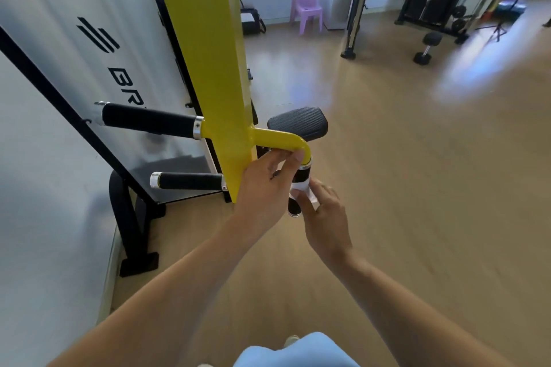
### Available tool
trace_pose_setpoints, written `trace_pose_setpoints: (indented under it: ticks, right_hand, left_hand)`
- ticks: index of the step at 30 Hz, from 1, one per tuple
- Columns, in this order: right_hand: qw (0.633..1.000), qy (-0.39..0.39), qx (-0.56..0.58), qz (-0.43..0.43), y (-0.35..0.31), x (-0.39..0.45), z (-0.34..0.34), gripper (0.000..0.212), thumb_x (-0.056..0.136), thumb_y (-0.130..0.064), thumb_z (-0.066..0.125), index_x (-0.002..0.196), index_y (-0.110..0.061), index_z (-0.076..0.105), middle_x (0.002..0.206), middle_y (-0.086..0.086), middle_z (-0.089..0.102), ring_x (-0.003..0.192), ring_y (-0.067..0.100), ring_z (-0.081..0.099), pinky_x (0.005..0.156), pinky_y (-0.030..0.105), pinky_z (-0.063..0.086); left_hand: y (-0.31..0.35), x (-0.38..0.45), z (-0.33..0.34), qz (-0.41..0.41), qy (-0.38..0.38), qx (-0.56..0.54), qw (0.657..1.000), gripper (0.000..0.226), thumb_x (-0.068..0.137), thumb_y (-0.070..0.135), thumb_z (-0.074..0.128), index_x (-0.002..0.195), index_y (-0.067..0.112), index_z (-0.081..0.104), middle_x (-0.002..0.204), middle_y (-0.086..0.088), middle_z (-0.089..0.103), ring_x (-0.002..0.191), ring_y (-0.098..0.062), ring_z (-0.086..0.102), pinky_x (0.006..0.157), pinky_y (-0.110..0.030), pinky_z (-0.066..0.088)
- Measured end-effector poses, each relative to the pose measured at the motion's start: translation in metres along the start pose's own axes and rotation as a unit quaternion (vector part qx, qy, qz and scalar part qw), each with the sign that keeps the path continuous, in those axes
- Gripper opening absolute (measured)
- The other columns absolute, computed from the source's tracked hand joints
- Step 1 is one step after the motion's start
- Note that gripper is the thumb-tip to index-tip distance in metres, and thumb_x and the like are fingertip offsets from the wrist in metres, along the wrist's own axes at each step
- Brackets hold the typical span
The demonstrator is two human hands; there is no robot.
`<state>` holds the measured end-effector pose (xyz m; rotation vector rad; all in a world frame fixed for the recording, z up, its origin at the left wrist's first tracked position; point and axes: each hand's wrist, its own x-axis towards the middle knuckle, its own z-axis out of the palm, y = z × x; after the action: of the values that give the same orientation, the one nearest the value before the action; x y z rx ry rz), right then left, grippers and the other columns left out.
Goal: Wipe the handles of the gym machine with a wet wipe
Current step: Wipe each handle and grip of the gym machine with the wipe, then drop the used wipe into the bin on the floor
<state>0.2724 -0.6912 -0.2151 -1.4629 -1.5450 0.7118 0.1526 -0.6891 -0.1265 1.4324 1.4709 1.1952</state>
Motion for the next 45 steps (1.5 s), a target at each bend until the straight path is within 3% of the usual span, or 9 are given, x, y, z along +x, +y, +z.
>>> trace_pose_setpoints:
  ticks: [7, 12, 16, 22, 30, 35, 39, 41, 45]
  right_hand:
    - [0.996, 0.061, 0.059, -0.032, -0.014, 0.005, 0.000, 0.031, 0.099, -0.019, 0.060, 0.130, -0.018, 0.065, 0.112, -0.010, 0.066, 0.102, 0.010, 0.062, 0.088, 0.027, 0.052]
    - [0.991, 0.021, 0.134, 0.013, -0.019, 0.006, 0.004, 0.035, 0.097, -0.031, 0.062, 0.131, -0.022, 0.064, 0.108, -0.011, 0.074, 0.097, 0.006, 0.069, 0.082, 0.026, 0.057]
    - [0.994, 0.021, 0.107, 0.005, -0.026, 0.013, 0.001, 0.017, 0.095, -0.035, 0.065, 0.109, -0.025, 0.064, 0.085, -0.015, 0.068, 0.077, 0.004, 0.064, 0.064, 0.014, 0.046]
    - [0.991, 0.068, 0.095, -0.066, -0.034, 0.024, 0.001, 0.029, 0.093, -0.033, 0.068, 0.114, -0.013, 0.066, 0.092, -0.006, 0.071, 0.078, 0.002, 0.064, 0.064, 0.005, 0.041]
    - [0.986, -0.085, -0.144, 0.013, 0.053, 0.011, 0.027, 0.033, 0.099, -0.050, 0.052, 0.102, -0.018, 0.058, 0.082, -0.010, 0.059, 0.067, 0.013, 0.055, 0.054, 0.030, 0.039]
    - [0.950, -0.237, -0.133, 0.155, 0.086, -0.021, 0.061, 0.039, 0.100, -0.037, 0.053, 0.066, -0.018, 0.058, 0.061, -0.003, 0.058, 0.056, 0.018, 0.049, 0.052, 0.034, 0.040]
    - [0.933, -0.326, -0.036, 0.146, 0.044, -0.045, 0.105, 0.030, 0.096, -0.037, 0.061, 0.074, -0.020, 0.052, 0.070, -0.004, 0.056, 0.063, 0.014, 0.050, 0.055, 0.030, 0.042]
    - [0.914, -0.375, 0.041, 0.149, 0.016, -0.054, 0.130, 0.032, 0.088, -0.045, 0.068, 0.075, -0.017, 0.060, 0.073, 0.000, 0.063, 0.066, 0.015, 0.057, 0.062, 0.041, 0.051]
    - [0.867, -0.455, 0.111, 0.171, -0.034, -0.076, 0.177, 0.017, 0.088, -0.035, 0.075, 0.087, -0.018, 0.076, 0.078, 0.002, 0.072, 0.070, 0.010, 0.063, 0.065, 0.030, 0.049]
  left_hand:
    - [-0.022, -0.030, 0.007, -0.047, 0.052, -0.002, 0.998, 0.035, 0.103, 0.034, 0.049, 0.137, 0.030, 0.057, 0.135, 0.018, 0.058, 0.121, 0.005, 0.052, 0.082, 0.010, 0.032]
    - [-0.026, -0.034, 0.006, -0.035, 0.064, -0.003, 0.997, 0.037, 0.104, 0.027, 0.049, 0.139, 0.035, 0.053, 0.135, 0.024, 0.055, 0.115, 0.018, 0.048, 0.087, 0.009, 0.031]
    - [-0.025, -0.033, 0.003, -0.029, 0.076, -0.013, 0.997, 0.039, 0.104, 0.024, 0.048, 0.141, 0.035, 0.052, 0.138, 0.023, 0.055, 0.125, 0.008, 0.048, 0.092, 0.008, 0.031]
    - [-0.036, -0.038, 0.003, -0.040, 0.083, -0.022, 0.995, 0.038, 0.104, 0.028, 0.048, 0.141, 0.036, 0.051, 0.137, 0.022, 0.055, 0.128, 0.006, 0.049, 0.100, -0.003, 0.036]
    - [-0.050, -0.049, -0.005, -0.062, 0.064, 0.002, 0.996, 0.042, 0.103, 0.033, 0.047, 0.145, 0.030, 0.047, 0.140, 0.021, 0.050, 0.114, 0.018, 0.049, 0.088, 0.006, 0.034]
    - [-0.090, -0.069, -0.031, -0.105, 0.078, 0.019, 0.991, 0.035, 0.103, 0.037, 0.046, 0.133, 0.027, 0.058, 0.127, 0.015, 0.064, 0.119, -0.001, 0.058, 0.095, -0.017, 0.046]
    - [-0.127, -0.092, -0.069, -0.198, 0.135, 0.029, 0.970, 0.032, 0.102, 0.031, 0.049, 0.133, 0.027, 0.057, 0.128, 0.012, 0.063, 0.115, -0.003, 0.059, 0.081, -0.011, 0.043]
    - [-0.143, -0.109, -0.095, -0.239, 0.178, 0.025, 0.954, 0.032, 0.100, 0.028, 0.053, 0.132, 0.026, 0.057, 0.126, 0.011, 0.063, 0.111, -0.002, 0.059, 0.078, -0.009, 0.043]
    - [-0.166, -0.153, -0.148, -0.321, 0.223, -0.033, 0.920, 0.024, 0.098, 0.037, 0.056, 0.118, 0.024, 0.062, 0.109, 0.007, 0.065, 0.090, -0.003, 0.061, 0.060, -0.006, 0.045]
